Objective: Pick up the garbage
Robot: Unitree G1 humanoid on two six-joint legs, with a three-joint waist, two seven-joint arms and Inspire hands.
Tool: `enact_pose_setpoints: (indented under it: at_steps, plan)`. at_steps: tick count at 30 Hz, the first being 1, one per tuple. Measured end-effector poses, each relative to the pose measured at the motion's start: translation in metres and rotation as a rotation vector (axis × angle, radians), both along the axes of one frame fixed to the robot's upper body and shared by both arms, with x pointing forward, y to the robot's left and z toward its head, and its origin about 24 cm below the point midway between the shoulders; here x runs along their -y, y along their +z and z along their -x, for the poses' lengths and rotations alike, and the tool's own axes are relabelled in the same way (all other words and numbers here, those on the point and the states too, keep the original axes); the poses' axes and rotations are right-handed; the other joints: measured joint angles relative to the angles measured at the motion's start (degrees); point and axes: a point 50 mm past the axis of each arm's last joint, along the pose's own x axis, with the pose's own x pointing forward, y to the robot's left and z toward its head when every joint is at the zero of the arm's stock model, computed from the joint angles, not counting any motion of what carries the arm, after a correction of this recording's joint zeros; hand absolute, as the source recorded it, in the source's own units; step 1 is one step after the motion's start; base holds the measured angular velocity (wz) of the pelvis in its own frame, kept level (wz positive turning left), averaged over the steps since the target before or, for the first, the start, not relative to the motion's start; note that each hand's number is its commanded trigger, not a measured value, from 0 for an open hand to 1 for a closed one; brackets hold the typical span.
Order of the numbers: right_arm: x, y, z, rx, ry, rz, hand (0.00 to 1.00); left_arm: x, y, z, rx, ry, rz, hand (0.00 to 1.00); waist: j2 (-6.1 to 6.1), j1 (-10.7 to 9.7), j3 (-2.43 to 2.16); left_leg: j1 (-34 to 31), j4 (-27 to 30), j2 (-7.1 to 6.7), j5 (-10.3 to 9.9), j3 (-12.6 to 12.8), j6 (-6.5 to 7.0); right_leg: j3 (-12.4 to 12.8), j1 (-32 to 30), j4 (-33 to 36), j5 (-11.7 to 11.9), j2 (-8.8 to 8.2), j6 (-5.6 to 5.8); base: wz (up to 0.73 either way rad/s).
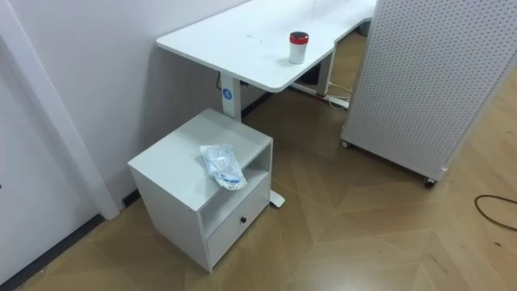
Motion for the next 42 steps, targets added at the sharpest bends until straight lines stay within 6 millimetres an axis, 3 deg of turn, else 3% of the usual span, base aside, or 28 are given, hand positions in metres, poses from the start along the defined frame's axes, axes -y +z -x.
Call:
enact_pose_setpoints:
  at_steps: [12, 26, 29, 31, 33, 37, 38, 41, 42]
  plan:
    - [0.001, 0.0, 0.002, -0.006, -0.009, 0.001, 1.0, -0.001, 0.0, 0.004, -0.024, -0.009, -0.009, 0.0, 0.05, 0.01, 0.03, 0.1, -0.02, 0.01, 0.0, 0.02, 0.0, 0.28, 0.0, 0.0, 0.0, 0.07, 0.0, 0.0]
    - [0.001, -0.001, 0.006, -0.01, -0.054, -0.009, 1.0, -0.007, 0.001, 0.004, -0.034, -0.003, -0.034, 0.0, -0.99, -0.04, 0.08, -0.34, 0.25, 0.07, -0.01, -0.22, -0.01, -0.57, 0.0, 0.72, -0.26, -0.09, -0.11, 0.0]
    - [0.002, 0.0, 0.005, -0.006, -0.063, -0.006, 1.0, -0.008, 0.001, 0.006, -0.044, 0.001, -0.033, 0.0, -1.1, -0.01, 0.32, -1.83, 4.08, 0.41, -1.62, -0.25, -0.11, -0.7, -1.24, 4.07, -1.91, -0.57, -0.22, 0.01]
    - [0.003, 0.0, 0.004, -0.003, -0.062, -0.005, 1.0, -0.007, 0.0, 0.002, -0.053, 0.001, -0.027, 0.0, -1.06, -0.22, 0.44, -3.89, 8.65, 1.14, -3.59, -0.27, -0.45, -1.1, -2.31, 6.64, -3.39, -0.66, -0.53, 0.04]
    - [0.004, 0.0, 0.004, -0.002, -0.064, -0.003, 1.0, -0.007, -0.001, 0.004, -0.085, -0.008, -0.014, 0.0, -1.56, -0.39, 0.64, -6.62, 15.24, 1.56, -4.8, 0.35, -1.65, -1.58, -4.17, 10.75, -6.02, -1.79, -0.96, 0.16]
    - [0.009, 0.002, 0.004, -0.002, -0.072, 0.013, 1.0, -0.006, -0.002, 0.011, -0.13, -0.017, -0.005, 0.0, -1.25, -0.33, 0.49, -10.63, 26.21, 3.51, -4.7, 1.48, -2.64, -1.24, -3.8, 12.63, -7.9, -1.97, -2.23, 0.0]
    - [0.011, 0.002, 0.007, -0.007, -0.08, 0.019, 1.0, -0.006, -0.002, 0.014, -0.146, -0.014, -0.007, 0.0, -1.56, -0.32, 0.86, -12.59, 29.92, 4.17, -3.95, 1.42, -3.61, -0.85, -2.95, 12.9, -8.08, -2.03, -2.35, 0.0]
    - [0.02, 0.004, 0.007, -0.014, -0.09, 0.055, 1.0, -0.005, -0.003, 0.019, -0.156, -0.02, -0.007, 0.0, -1.1, -0.57, 0.62, -18.33, 26.0, 4.29, -4.22, -0.68, -4.47, 0.19, -2.31, 13.05, -8.89, -2.67, -2.03, 0.03]
    - [0.023, 0.005, 0.012, -0.027, -0.095, 0.07, 1.0, -0.005, -0.003, 0.022, -0.164, -0.016, -0.008, 0.0, -0.77, -0.51, 0.78, -20.87, 22.24, 4.57, -2.84, -1.72, -5.8, 0.34, -1.86, 12.96, -9.23, -3.02, -1.62, -0.16]
